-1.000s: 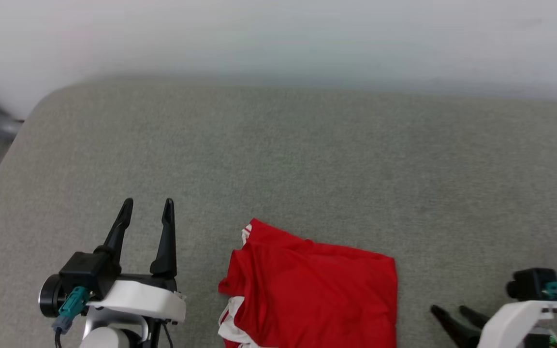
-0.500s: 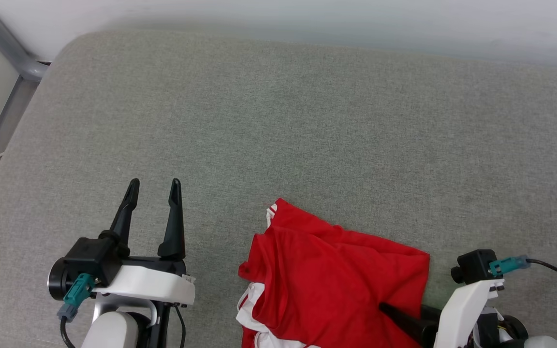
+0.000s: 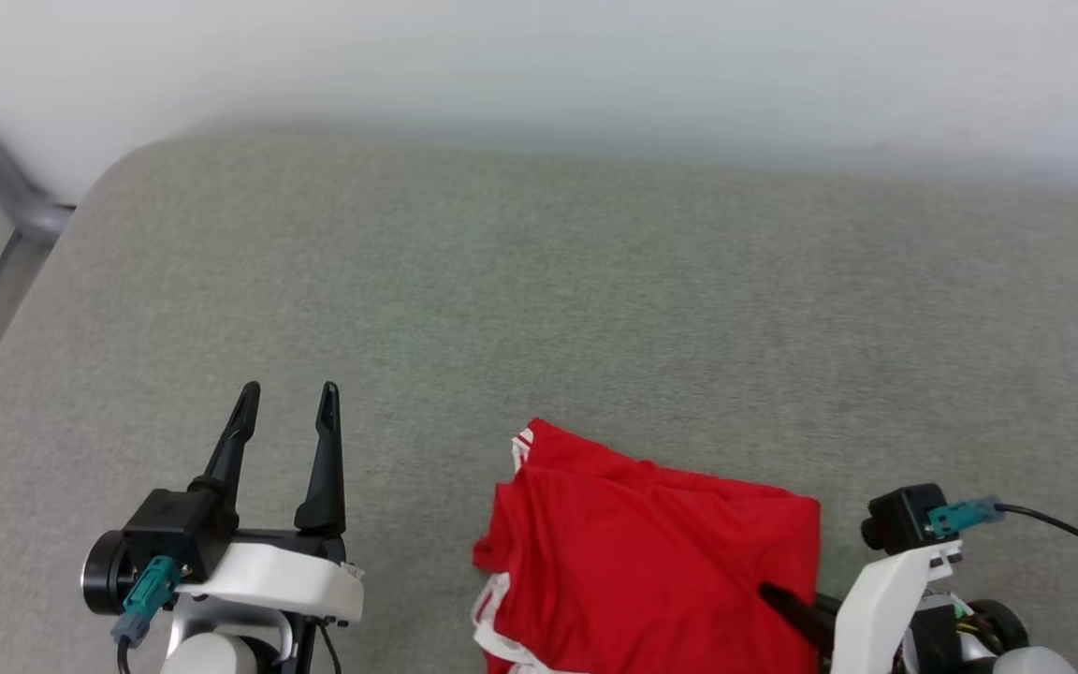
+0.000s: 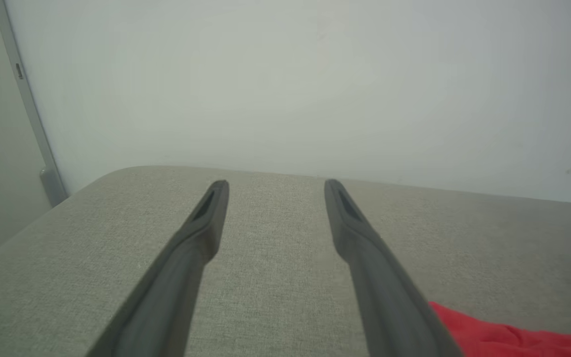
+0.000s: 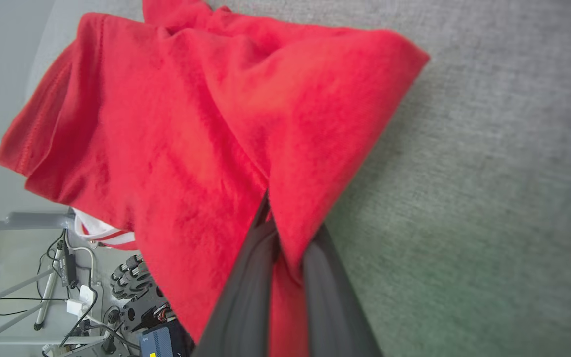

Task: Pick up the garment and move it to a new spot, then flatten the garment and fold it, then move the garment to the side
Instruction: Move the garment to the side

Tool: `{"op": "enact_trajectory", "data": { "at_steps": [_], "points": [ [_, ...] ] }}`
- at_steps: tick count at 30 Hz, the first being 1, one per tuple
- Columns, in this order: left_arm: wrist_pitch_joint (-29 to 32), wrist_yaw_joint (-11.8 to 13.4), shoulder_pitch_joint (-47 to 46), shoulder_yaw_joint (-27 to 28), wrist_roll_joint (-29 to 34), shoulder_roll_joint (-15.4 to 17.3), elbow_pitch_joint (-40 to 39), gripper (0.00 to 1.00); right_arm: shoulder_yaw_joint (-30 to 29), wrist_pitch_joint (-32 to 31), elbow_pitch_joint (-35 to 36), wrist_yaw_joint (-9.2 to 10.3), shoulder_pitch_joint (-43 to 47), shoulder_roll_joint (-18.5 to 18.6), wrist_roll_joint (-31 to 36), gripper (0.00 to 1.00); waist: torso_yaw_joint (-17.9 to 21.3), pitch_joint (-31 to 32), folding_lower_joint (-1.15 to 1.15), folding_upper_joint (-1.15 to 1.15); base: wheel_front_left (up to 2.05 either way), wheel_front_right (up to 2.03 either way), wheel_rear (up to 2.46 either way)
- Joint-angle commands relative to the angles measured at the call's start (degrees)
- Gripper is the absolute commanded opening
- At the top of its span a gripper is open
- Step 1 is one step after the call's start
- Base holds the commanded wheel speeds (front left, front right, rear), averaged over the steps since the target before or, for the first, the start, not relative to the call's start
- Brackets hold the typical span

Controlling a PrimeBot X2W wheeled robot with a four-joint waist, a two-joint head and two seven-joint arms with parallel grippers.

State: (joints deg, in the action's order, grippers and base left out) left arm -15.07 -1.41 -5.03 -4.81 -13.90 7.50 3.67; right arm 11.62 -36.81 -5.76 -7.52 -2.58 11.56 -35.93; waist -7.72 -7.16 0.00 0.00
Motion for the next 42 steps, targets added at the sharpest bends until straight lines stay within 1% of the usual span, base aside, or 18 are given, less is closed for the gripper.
{"op": "enact_trajectory", "data": {
  "at_steps": [1, 5, 6, 9, 13, 17, 21, 24, 28, 32, 37, 39, 42],
  "points": [
    [-0.1, -0.1, 0.6, 0.1, 0.2, 0.0, 0.0, 1.0, -0.5, 0.2, 0.2, 0.07, 0.2, 1.0, 1.0, 0.0, 2.5, 2.0, 0.0, 0.0, 0.0, 0.0, 0.0],
    [-0.1, -0.4, 1.5, 0.3, 0.6, -0.1, -0.5, 1.0, -1.6, -0.5, 0.8, 0.06, 0.8, 3.0, 4.0, 0.0, 6.5, 2.6, 0.0, 0.0, 0.0, 0.0, 0.0],
    [-0.1, -0.6, 1.5, 0.2, 1.1, -0.1, -1.1, 1.0, -3.3, -1.2, 1.6, 0.07, 1.0, 4.8, 5.7, 0.0, 9.6, 2.0, 0.0, 0.0, 0.0, 0.0, 0.0],
    [-0.1, -0.9, 0.7, 0.1, 1.4, 0.2, -1.6, 1.0, -4.7, -1.9, 2.7, 0.06, 0.0, 6.3, 7.6, 0.0, 13.3, 0.4, 0.0, 0.0, 0.0, 0.0, 0.0],
    [-0.1, -1.1, -0.8, -0.5, 2.2, 0.8, -2.5, 1.0, -5.4, -2.0, 3.5, 0.06, -2.7, 7.6, 9.0, 0.0, 18.3, -2.9, 0.0, 0.0, 0.0, 0.0, 0.0],
    [0.1, -1.3, -2.1, -0.6, 2.7, 1.8, -4.0, 1.0, -4.7, -1.1, 2.5, 0.07, -7.2, 8.7, 10.1, 0.0, 23.4, -6.4, 0.0, 0.0, 0.0, 0.0, 0.0],
    [1.2, -1.6, -4.9, -1.0, 3.3, 3.0, -6.7, 1.0, -5.8, 1.5, 0.9, 0.06, -13.4, 9.5, 12.2, 0.0, 27.0, -11.6, 0.0, 0.0, 0.0, 0.0, 0.0],
    [2.4, -2.2, -7.7, -1.8, 4.3, 4.4, -9.0, 1.0, -7.5, 3.6, -0.6, 0.06, -18.4, 9.3, 13.6, 0.0, 28.7, -15.7, 0.0, 0.0, 0.0, 0.0, 0.0],
    [4.7, -3.6, -11.4, -3.7, 5.6, 6.4, -12.0, 1.0, -9.8, 4.3, -3.4, 0.07, -24.5, 11.2, 15.0, 0.0, 29.7, -21.4, 0.0, 0.0, 0.0, 0.0, 0.0],
    [6.7, -4.2, -15.1, -5.4, 6.4, 7.8, -14.2, 1.0, -14.8, 5.1, -6.1, 0.07, -29.6, 13.9, 16.8, 0.0, 29.4, -26.1, 0.0, 0.0, 0.0, 0.0, 0.0],
    [8.0, -4.9, -18.7, -7.4, 6.9, 8.9, -16.2, 1.0, -22.1, 6.4, -10.2, 0.07, -34.1, 17.0, 19.8, 0.0, 28.4, -30.4, 0.0, 0.0, 0.0, 0.0, 0.0],
    [8.2, -5.0, -20.0, -8.0, 7.0, 9.4, -16.8, 1.0, -23.4, 7.1, -12.4, 0.07, -35.7, 17.8, 20.4, 0.0, 28.1, -31.7, 0.0, 0.0, 0.0, 0.0, 0.0],
    [8.7, -5.2, -21.5, -8.9, 7.0, 9.9, -17.5, 1.0, -25.3, 9.8, -15.4, 0.08, -38.5, 19.2, 21.8, 0.0, 27.5, -33.5, 0.0, 0.0, 0.0, 0.0, 0.0]
  ]
}}
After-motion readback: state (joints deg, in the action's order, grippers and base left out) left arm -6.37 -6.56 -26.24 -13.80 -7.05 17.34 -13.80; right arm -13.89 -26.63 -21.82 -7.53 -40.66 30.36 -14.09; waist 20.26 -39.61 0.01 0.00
